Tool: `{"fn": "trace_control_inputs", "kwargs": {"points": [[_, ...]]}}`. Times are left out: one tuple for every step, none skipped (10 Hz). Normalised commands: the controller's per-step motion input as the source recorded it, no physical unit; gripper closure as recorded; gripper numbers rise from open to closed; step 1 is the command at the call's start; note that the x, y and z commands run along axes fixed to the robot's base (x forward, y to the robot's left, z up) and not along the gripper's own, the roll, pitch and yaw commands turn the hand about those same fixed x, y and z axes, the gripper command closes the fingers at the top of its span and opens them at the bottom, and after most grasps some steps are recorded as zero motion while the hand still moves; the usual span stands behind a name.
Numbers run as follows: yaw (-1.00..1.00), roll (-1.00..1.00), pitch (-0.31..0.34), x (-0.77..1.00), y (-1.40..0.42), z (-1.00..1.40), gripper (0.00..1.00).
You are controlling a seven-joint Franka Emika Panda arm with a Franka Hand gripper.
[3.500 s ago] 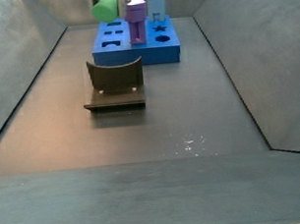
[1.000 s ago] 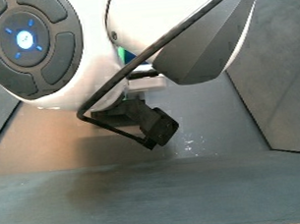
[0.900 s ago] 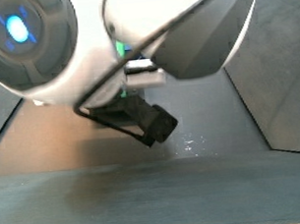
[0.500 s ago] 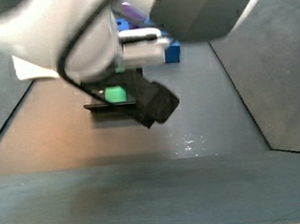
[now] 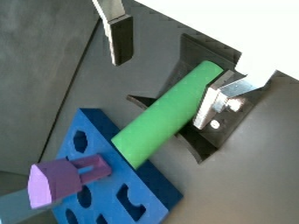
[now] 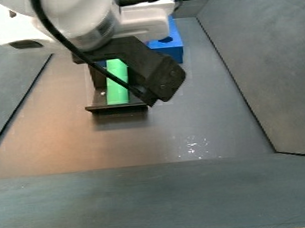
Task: Pick up the oval object. Move up. Place the oval object on the fixture. Regrasp the oval object. Move to above the board. Insert the oval object.
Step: Regrasp the oval object.
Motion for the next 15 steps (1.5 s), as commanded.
{"fn": "trace_control_inputs", "kwargs": {"points": [[-0.04, 0.07, -0.040, -1.00, 0.00, 0.01, 0.00], [-0.04, 0.08, -0.055, -1.00, 0.00, 0.03, 0.00], [-0.03, 0.10, -0.065, -1.00, -0.01, 0.03, 0.00], [-0.02, 0.11, -0.091, -1.00, -0.01, 0.02, 0.00], [-0.01, 0.12, -0.103, -1.00, -0.02, 0.03, 0.00], [0.00, 0.13, -0.112, -1.00, -0.02, 0.03, 0.00], [0.02, 0.14, -0.115, -1.00, -0.03, 0.03, 0.00], [0.03, 0.14, -0.113, -1.00, -0.03, 0.03, 0.00], [0.04, 0.14, -0.102, -0.90, -0.02, 0.04, 0.00], [-0.94, 1.00, -0.019, -0.45, -1.00, -0.24, 0.00], [-0.93, 1.00, -0.028, -0.36, -1.00, -0.22, 0.00], [-0.93, 1.00, -0.046, -0.31, -1.00, -0.19, 0.00], [-0.93, 1.00, -0.085, -0.24, -1.00, -0.14, 0.00], [-0.93, 1.00, -0.108, -0.21, -1.00, -0.13, 0.00], [-0.93, 1.00, -0.137, -0.18, -0.94, -0.09, 0.00]]}}
